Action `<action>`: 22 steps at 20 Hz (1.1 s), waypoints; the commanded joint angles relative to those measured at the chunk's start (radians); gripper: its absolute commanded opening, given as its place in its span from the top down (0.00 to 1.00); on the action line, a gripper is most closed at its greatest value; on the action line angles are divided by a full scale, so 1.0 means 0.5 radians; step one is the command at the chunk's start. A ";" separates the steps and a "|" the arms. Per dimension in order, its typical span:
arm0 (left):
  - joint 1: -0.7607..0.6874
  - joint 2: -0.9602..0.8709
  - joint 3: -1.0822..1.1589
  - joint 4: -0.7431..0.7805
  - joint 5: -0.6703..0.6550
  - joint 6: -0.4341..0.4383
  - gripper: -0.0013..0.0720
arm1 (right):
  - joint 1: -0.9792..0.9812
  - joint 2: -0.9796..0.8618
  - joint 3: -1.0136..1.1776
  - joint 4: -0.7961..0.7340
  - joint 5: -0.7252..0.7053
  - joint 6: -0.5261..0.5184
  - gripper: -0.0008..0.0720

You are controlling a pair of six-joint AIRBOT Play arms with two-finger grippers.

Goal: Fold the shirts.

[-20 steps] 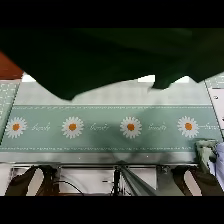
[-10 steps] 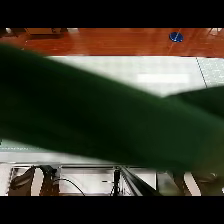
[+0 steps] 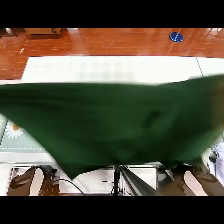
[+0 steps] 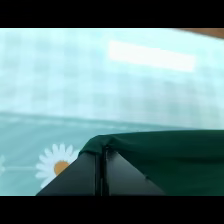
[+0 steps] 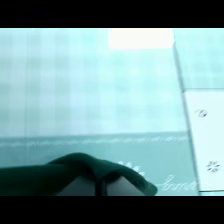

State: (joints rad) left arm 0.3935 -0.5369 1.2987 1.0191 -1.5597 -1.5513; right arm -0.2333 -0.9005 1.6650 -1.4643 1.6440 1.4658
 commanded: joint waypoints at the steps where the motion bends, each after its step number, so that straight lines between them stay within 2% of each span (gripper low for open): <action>1: -0.034 -0.203 -0.681 -0.162 0.480 0.047 0.95 | 0.001 -0.510 -0.222 0.259 -0.246 -0.024 0.96; 4: -0.159 -0.598 -0.773 -0.275 0.854 0.063 0.95 | 0.001 -0.927 -0.220 0.646 -0.605 -0.077 0.96; 8: -0.280 -1.149 -0.623 -0.533 1.208 0.253 0.95 | 0.001 -1.221 -0.220 0.999 -1.122 -0.093 0.96; 10: -0.309 -1.377 -0.539 -0.735 1.372 0.354 0.95 | 0.001 -1.306 -0.220 1.076 -1.318 -0.099 0.96; 14: -0.389 -1.713 -0.468 -0.842 1.547 0.468 0.95 | 0.001 -1.478 -0.220 1.028 -1.426 -0.151 0.96; 17: -0.421 -1.912 -0.470 -0.843 1.415 0.468 0.95 | 0.001 -1.610 -0.220 1.003 -1.344 -0.151 0.95; 18: -0.426 -1.949 -0.470 -0.859 1.375 0.468 0.95 | 0.000 -1.633 -0.220 1.005 -1.324 -0.151 0.90; 19: -0.419 -1.955 -0.469 -0.893 1.349 0.469 0.87 | -0.001 -1.632 -0.220 1.015 -1.304 -0.152 0.75; 20: -0.381 -1.942 -0.448 -0.927 1.302 0.468 0.55 | -0.017 -1.613 -0.204 1.038 -1.246 -0.170 0.54; 21: -0.313 -1.926 -0.395 -0.931 1.184 0.472 0.36 | -0.044 -1.587 -0.159 1.041 -1.138 -0.246 0.44; 22: -0.204 -1.902 -0.317 -0.915 0.982 0.520 0.35 | -0.091 -1.551 -0.081 1.013 -0.966 -0.347 0.43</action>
State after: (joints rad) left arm 0.2260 -1.4788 1.0901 0.5812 -0.9142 -1.3182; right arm -0.2501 -1.6863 1.5795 -0.9535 1.0309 1.3663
